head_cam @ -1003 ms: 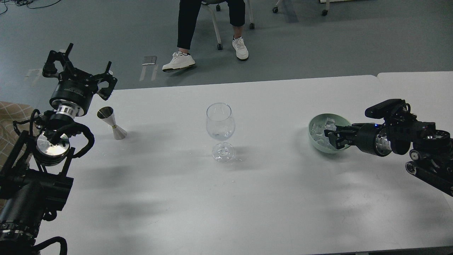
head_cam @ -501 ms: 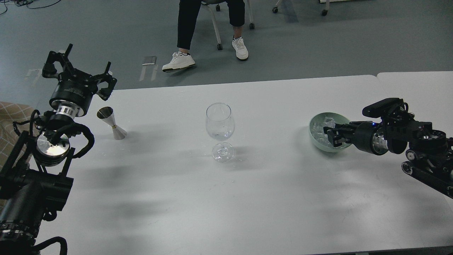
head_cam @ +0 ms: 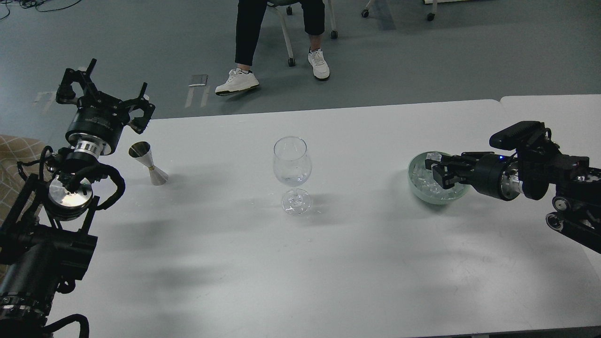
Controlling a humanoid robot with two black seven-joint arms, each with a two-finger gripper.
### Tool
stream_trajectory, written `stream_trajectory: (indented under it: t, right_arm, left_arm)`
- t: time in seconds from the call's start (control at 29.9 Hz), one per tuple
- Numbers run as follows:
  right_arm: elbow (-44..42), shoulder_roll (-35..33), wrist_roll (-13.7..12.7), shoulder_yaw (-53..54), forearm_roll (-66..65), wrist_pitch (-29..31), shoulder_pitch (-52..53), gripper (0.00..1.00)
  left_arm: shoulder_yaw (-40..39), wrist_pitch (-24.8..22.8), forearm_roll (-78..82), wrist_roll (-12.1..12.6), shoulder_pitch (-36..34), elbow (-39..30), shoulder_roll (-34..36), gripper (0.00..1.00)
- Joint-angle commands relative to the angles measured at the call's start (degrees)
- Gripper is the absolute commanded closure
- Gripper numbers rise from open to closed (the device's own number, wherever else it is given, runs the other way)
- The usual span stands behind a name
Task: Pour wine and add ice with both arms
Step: 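Reach the right gripper into the green bowl and grasp an ice cube, then carry the ice cube with the right gripper above the wine glass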
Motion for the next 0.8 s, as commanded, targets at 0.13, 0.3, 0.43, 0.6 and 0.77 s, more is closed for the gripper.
stream_trajectory:
  t: [0.13,0.3,0.43,0.6,0.77]
  right_arm:
    - [8.2,-1.3,-0.2,7.2,0.2,0.2,0.0,0.98]
    - [10.7,-0.6,-0.2,8.7,0.1,0.2,0.6,0.98]
    - [11.7,2.2,-0.2,10.4,0.0,0.2,0.8,0.98]
    - [11.8,7.5,-0.2,11.5,-0.1,0.2,1.1,0.98]
    - [11.6,11.8,-0.2,11.4,-0.2,0.2,1.8,0.98]
  left_arm:
    - [0.1,0.0,0.0,0.1,-0.1,0.0,0.0,0.02]
    - [0.0,0.0,0.0,0.1,-0.1,0.0,0.1,0.02]
    - [0.0,0.0,0.0,0.1,-0.1,0.0,0.1,0.02]
    - [-0.1,0.0,0.0,0.0,-0.1,-0.1,0.2,0.02]
    - [-0.2,0.0,-0.1,0.1,0.0,0.0,0.4,0.02]
